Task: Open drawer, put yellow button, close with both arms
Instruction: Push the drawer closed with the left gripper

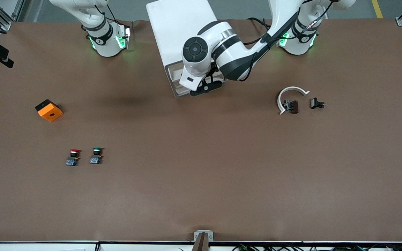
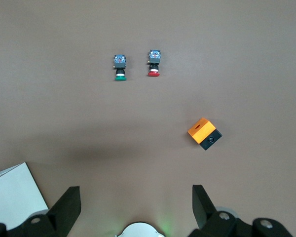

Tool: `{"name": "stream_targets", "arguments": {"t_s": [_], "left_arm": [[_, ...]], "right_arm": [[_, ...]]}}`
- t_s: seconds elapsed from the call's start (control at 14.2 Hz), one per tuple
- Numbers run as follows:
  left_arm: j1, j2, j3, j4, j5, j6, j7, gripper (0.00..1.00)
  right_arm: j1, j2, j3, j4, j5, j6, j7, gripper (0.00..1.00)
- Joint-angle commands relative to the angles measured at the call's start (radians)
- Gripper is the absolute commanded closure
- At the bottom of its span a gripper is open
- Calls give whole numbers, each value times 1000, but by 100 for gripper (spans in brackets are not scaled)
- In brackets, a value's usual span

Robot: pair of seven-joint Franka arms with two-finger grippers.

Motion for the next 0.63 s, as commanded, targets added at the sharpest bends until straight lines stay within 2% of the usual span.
{"name": "stream_targets", "arguments": {"t_s": [0.0,0.14,0.28,0.56], "left_arm": [[-6,-9,-18,-7,-64,3,-7,0],[-8,-3,-18,-7,-98,3,-1,0],[-8,6,-18,-7,-127,3,2,0],[-12,23,-18,-7,-189,3,3,0]], "right_arm": [[-18,-30,12,-26,-3,17,-9,0],[-19,-30,10,-27,5,17,-6,0],[-18,-32,-17,-27,35,17,-6,0],[-13,-33,-17,-27,43,13,19,0]]}}
